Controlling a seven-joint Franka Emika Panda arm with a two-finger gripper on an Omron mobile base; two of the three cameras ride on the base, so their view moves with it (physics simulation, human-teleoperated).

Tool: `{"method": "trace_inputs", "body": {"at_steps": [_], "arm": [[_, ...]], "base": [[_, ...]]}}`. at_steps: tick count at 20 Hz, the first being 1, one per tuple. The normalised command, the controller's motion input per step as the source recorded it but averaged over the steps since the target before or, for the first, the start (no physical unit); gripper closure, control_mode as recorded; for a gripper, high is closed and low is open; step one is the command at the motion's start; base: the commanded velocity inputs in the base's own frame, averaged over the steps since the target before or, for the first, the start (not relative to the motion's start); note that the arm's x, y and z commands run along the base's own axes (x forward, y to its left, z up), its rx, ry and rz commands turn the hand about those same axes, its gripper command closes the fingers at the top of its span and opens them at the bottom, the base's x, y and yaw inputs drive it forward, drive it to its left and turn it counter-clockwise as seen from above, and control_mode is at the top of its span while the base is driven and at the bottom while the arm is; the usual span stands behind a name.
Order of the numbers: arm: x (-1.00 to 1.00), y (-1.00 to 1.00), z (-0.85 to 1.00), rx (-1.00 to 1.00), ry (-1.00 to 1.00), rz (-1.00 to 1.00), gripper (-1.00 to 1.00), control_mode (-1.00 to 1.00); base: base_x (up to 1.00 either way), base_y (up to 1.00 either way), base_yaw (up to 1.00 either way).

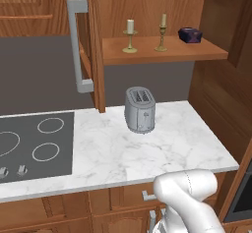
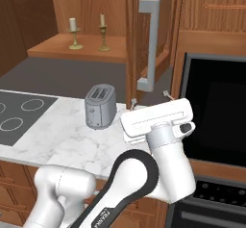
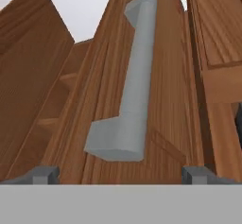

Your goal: Pick the candle and candle from the dining table and place them in the open cabinet. Close the cabinet after placing the objects.

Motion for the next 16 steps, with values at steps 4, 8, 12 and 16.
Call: {"method": "trace_inputs", "body": {"at_steps": [4, 8, 12, 16], "arm": [[1.0, 0.78, 0.0, -0.13, -0.09, -0.01, -1.0, -1.0], [1.0, 0.91, -0.09, -0.1, -0.01, -0.07, -1.0, -1.0], [1.0, 0.78, -0.42, -0.11, 0.17, -0.06, -1.0, -1.0], [1.0, 0.61, -0.48, -0.13, 0.28, -0.06, -1.0, -1.0]], "base": [[0.0, 0.0, 0.0], [0.0, 0.0, 0.0], [0.0, 0.0, 0.0], [0.0, 0.0, 0.0]]}}
